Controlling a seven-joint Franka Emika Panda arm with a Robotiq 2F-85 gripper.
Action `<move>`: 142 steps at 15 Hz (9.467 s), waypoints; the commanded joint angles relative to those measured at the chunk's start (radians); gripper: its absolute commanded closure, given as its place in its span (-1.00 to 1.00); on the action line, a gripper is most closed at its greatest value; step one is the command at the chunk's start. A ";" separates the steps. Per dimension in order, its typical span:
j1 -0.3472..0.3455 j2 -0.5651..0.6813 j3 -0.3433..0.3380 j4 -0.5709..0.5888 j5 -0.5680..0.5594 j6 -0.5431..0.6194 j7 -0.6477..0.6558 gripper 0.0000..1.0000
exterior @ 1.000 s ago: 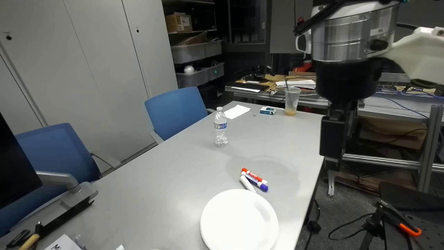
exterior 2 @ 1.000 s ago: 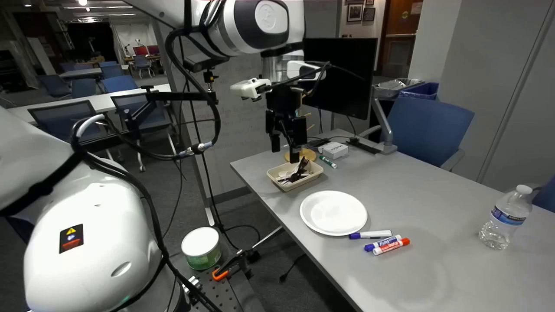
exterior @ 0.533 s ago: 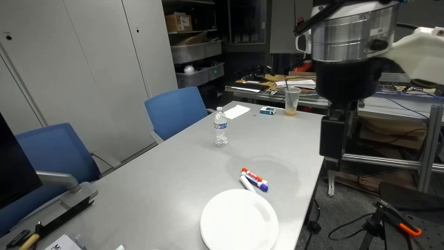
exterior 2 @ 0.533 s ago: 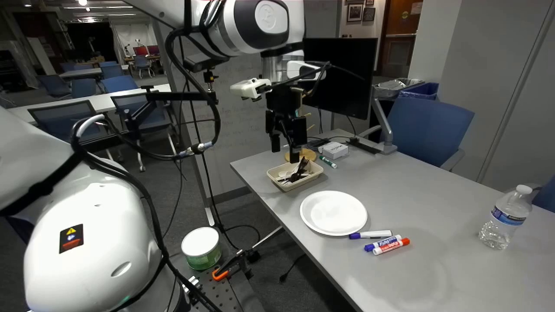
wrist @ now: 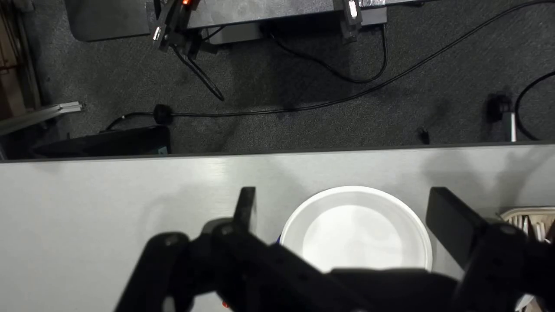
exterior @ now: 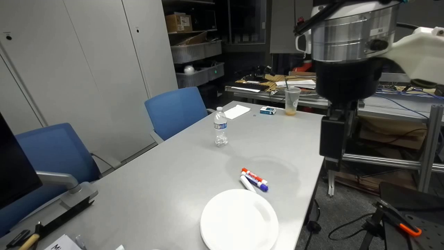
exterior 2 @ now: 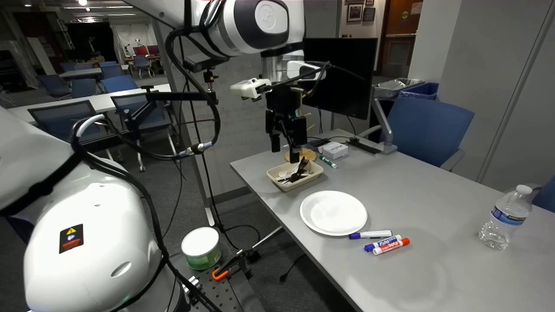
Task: Place the three markers on the white plate
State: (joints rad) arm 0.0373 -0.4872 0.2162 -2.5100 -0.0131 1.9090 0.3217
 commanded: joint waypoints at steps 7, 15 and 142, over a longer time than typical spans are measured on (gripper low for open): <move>0.014 0.002 -0.013 0.001 -0.006 -0.002 0.005 -1.00; 0.014 0.002 -0.013 0.001 -0.006 -0.002 0.005 -1.00; 0.096 0.879 -0.187 0.412 -0.064 0.535 -0.056 0.87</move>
State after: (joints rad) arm 0.1156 0.3808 0.0221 -2.0917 -0.0998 2.4309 0.2421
